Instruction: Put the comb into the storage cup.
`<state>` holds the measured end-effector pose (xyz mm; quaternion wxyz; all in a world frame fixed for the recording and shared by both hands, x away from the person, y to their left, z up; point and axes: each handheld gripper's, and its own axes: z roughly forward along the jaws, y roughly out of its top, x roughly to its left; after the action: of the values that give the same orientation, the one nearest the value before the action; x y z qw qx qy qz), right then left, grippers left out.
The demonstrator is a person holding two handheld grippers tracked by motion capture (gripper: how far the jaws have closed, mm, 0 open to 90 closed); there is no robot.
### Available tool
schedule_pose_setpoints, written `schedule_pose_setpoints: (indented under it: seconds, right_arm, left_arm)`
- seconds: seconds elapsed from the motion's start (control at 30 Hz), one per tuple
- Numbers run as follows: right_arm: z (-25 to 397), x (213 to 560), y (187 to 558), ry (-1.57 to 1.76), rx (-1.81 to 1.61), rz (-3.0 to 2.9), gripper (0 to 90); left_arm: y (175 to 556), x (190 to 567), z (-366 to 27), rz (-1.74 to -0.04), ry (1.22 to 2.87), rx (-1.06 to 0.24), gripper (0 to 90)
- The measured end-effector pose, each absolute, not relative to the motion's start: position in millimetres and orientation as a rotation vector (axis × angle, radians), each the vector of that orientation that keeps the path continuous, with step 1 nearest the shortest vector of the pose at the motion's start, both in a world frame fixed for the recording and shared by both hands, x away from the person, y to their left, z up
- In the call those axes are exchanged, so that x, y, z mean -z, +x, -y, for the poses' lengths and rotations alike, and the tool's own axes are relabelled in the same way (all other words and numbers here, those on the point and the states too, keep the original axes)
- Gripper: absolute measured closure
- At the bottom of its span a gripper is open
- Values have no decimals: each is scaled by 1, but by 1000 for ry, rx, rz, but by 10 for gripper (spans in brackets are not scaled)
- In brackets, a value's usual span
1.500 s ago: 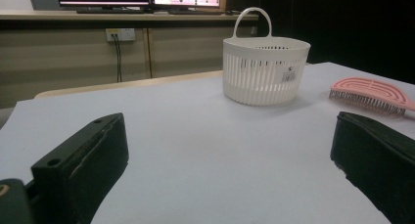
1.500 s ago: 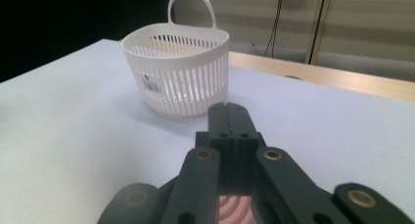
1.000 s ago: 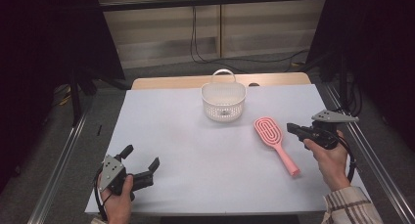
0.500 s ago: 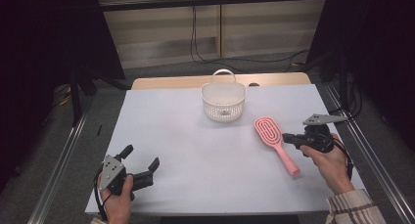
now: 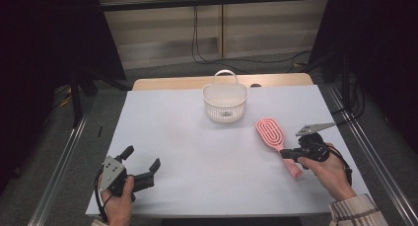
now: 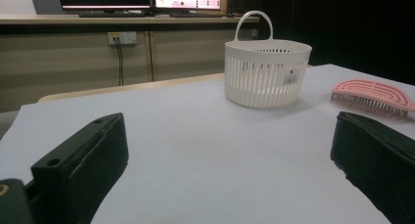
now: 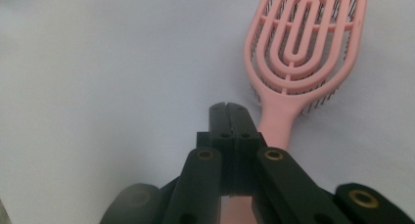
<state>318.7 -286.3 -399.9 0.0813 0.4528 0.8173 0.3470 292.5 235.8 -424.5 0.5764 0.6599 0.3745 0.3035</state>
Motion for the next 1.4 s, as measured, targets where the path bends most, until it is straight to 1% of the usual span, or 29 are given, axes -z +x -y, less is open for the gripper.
schedule_pose_setpoints:
  seconds: [0.63, 1.4]
  right_arm:
    - [281, 416, 317, 1362, -914, -2578, 900]
    - [287, 420, 316, 1382, -853, -2600, 900]
  left_arm:
    - [293, 424, -235, -877, 1539, -704, 7]
    - [292, 424, -237, -875, 1541, -704, 7]
